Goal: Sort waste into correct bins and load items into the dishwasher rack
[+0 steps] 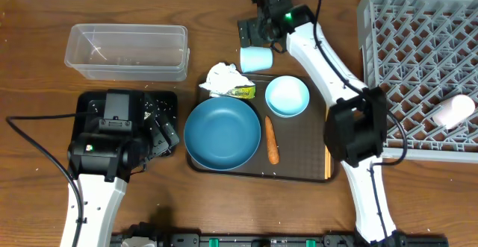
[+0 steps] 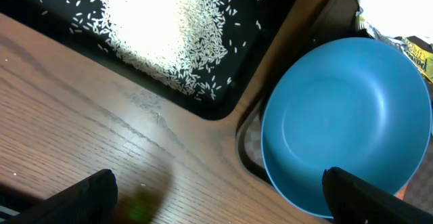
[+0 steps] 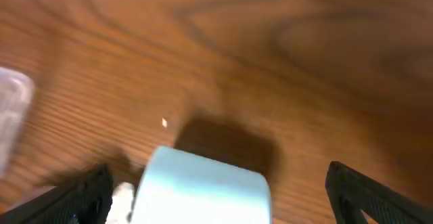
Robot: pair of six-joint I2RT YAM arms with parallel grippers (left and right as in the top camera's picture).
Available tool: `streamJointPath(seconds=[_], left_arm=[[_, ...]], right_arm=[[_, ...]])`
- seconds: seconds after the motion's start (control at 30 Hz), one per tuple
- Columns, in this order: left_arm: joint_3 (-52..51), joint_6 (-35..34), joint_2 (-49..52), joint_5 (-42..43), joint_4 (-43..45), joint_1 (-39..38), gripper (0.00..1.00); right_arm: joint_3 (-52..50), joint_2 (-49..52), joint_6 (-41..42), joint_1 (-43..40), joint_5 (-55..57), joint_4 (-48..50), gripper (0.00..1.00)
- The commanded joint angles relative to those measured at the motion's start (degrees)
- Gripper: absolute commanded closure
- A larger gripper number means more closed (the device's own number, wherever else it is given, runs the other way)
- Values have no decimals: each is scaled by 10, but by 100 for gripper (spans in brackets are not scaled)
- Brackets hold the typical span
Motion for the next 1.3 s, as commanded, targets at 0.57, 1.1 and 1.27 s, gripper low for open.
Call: streamJointPath(seconds=[0.57,1.1,1.27], left_arm=[[7,-5,0,0,0,2,1],[7,-5,0,0,0,2,1],[7,-5,0,0,0,2,1]], right_arm=[[21,19,148,38,-42,-65,1],[17,31,178,63,94,-130,1],[17,31,178,64,100,-142,7]])
